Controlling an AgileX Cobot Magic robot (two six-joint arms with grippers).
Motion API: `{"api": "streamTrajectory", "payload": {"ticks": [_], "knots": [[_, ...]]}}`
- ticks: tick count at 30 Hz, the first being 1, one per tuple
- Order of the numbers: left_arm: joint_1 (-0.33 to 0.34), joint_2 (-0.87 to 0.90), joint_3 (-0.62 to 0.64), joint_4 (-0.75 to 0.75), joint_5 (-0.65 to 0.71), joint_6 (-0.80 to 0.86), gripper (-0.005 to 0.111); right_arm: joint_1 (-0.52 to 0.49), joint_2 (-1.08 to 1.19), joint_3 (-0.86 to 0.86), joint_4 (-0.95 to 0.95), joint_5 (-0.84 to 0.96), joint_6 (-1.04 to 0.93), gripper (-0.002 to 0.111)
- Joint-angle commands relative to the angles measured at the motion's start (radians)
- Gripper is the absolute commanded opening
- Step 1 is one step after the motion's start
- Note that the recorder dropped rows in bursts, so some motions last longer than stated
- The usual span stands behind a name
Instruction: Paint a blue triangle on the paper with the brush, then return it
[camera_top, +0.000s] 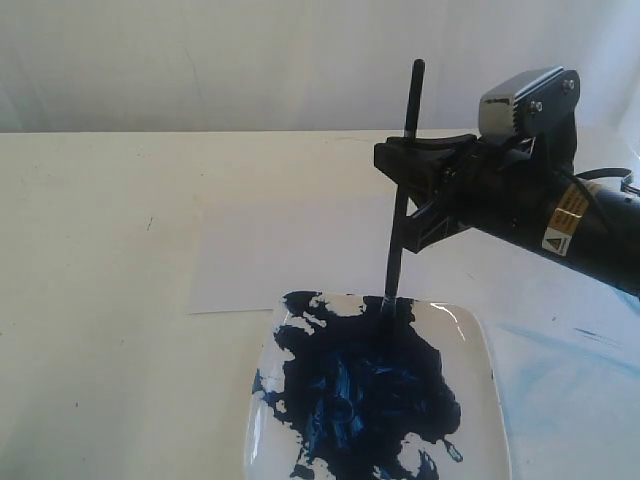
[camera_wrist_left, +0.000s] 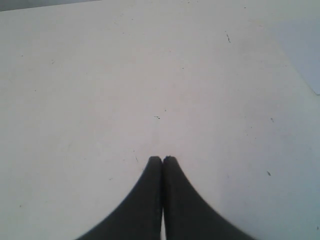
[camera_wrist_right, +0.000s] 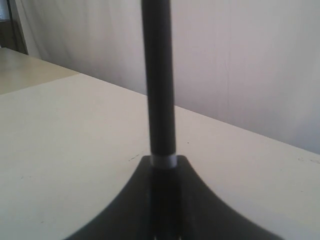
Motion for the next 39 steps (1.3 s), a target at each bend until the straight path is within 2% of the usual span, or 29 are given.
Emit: {"api": "streamTrajectory", "payload": {"ticks": [1, 8, 22, 39], "knots": [[-0.006, -0.004, 0.007, 0.004, -0.002, 0.0, 0.0, 0.001, 0.002, -0.003, 0.008, -0.018, -0.012, 0.0], [-0.006, -0.004, 0.007, 0.004, -0.002, 0.0, 0.0, 0.001, -0.017, -0.003, 0.01, -0.075, -0.012, 0.0], [-0.006, -0.004, 0.007, 0.004, -0.002, 0.0, 0.0, 0.001, -0.015, -0.003, 0.006, 0.027, -0.012, 0.0], [-0.006, -0.004, 0.007, 0.004, -0.002, 0.0, 0.0, 0.001, -0.015, -0.003, 0.006, 0.017, -0.012, 0.0]]}}
